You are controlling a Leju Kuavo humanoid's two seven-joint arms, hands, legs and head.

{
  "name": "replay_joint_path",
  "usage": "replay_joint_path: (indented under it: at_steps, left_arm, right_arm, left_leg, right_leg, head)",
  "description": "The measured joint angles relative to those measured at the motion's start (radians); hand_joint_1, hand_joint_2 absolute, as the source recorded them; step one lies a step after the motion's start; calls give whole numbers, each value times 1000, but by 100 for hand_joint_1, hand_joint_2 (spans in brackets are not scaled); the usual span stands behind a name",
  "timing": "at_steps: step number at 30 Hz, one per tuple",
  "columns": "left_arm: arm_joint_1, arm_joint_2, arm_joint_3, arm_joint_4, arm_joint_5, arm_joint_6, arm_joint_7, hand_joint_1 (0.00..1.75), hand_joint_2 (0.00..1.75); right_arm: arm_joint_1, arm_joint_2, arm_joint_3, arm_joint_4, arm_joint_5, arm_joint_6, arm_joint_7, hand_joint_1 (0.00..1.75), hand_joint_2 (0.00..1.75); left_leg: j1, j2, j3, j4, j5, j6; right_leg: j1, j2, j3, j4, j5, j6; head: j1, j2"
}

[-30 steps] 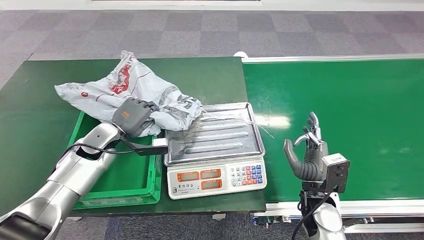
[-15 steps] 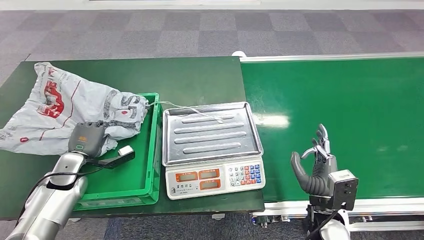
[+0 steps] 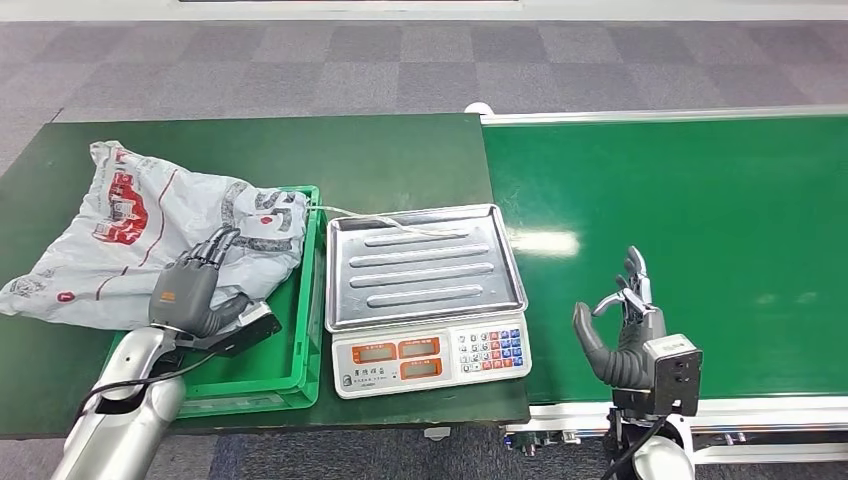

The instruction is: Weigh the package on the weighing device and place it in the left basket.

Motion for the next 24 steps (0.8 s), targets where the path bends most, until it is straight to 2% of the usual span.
replay_joint_path:
  at_steps: [4,9,12,14,17,19,21,24]
  left_arm:
    - [5,-8,-2,-30,148,-34,-75,0,175]
    - [-34,-46,-33,-67,542,-192,-176,0,175]
    - [-80,-77,-55,-69,748,-286,-195,0,175]
    - [-108,-107,-64,-66,934,-383,-202,0,175]
    - [-140,-167,-77,-52,1248,-530,-167,0,175]
    - [-154,-212,-91,-29,1414,-584,-136,0,175]
    - [-162,-257,-111,3,1497,-576,-126,0,175]
    - [-165,-312,-148,56,1472,-454,-149,0,175]
  right_arm:
    - [-2,0,0,0,5,-2,2,0,175]
    - [-28,0,4,6,9,-12,8,0,175]
    - [-58,0,14,23,6,-21,14,0,175]
    - [-86,0,27,46,-9,-13,21,0,175]
    - [-144,0,58,107,-65,29,24,0,175]
    - [-194,1,86,167,-115,61,18,0,175]
    - [-249,6,116,239,-156,74,8,0,175]
    - [-321,21,159,336,-179,46,3,0,175]
  left_leg:
    - [0,0,0,0,0,0]
    - [0,-1,0,0,1,0]
    - [0,-1,0,0,1,0]
    - [0,-1,0,0,1,0]
    - [0,-1,0,0,2,0]
    - [-1,-1,0,1,2,0]
    - [-1,-1,0,1,2,0]
    - [-2,-1,0,1,3,0]
  right_leg:
    - [0,0,0,0,0,0]
    - [0,-1,0,0,0,0]
    - [0,-1,0,0,1,0]
    - [0,-1,0,0,2,0]
    - [0,-1,0,0,2,0]
    - [-1,-1,0,0,3,0]
    - [0,-1,0,0,3,0]
    - [0,-1,0,0,3,0]
  head:
    - [0,0]
    - [0,0]
    - [0,0]
    - [0,0]
    - [0,0]
    - [0,0]
    - [0,0]
    - [0,0]
